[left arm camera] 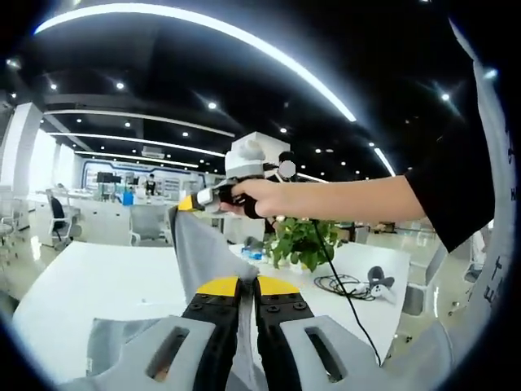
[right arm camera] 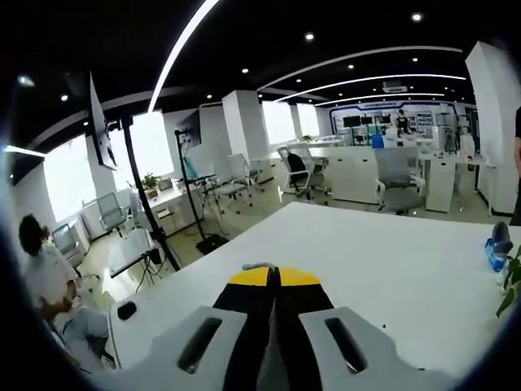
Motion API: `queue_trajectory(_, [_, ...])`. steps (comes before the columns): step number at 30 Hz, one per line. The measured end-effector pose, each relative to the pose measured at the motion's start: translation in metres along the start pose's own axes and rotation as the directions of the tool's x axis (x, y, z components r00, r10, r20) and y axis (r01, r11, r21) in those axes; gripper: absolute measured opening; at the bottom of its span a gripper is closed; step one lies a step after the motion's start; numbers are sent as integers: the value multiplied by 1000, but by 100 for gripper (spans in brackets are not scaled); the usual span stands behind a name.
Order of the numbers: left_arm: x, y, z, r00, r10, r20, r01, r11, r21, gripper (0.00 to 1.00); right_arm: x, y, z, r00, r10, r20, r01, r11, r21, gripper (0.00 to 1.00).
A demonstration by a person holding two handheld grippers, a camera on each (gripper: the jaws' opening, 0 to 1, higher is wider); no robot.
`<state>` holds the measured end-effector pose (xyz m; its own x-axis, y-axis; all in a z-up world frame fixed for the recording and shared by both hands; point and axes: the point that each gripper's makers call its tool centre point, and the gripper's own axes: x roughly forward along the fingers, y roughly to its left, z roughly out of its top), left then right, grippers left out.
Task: Fold the towel on the table until its edges align and the towel forms a compact rectangular stack.
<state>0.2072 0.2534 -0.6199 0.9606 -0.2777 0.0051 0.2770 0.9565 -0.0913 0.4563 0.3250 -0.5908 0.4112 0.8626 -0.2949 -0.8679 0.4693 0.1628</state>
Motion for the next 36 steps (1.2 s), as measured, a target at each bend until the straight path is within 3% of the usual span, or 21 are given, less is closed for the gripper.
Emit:
queue_trajectory(12, [-19, 20, -23, 994, 94, -54, -95, 995, -15, 7, 24, 18, -16, 1000, 23, -15, -23, 1000, 0, 0])
queue_trajectory(25, [-37, 51, -47, 974, 207, -93, -212, 976, -50, 7, 52, 34, -43, 998, 34, -53, -34, 999, 2, 0])
queue_trajectory(36, [-57, 82, -83, 943, 293, -155, -312, 944, -111, 7, 81, 40, -75, 996, 17, -87, -14, 999, 35, 0])
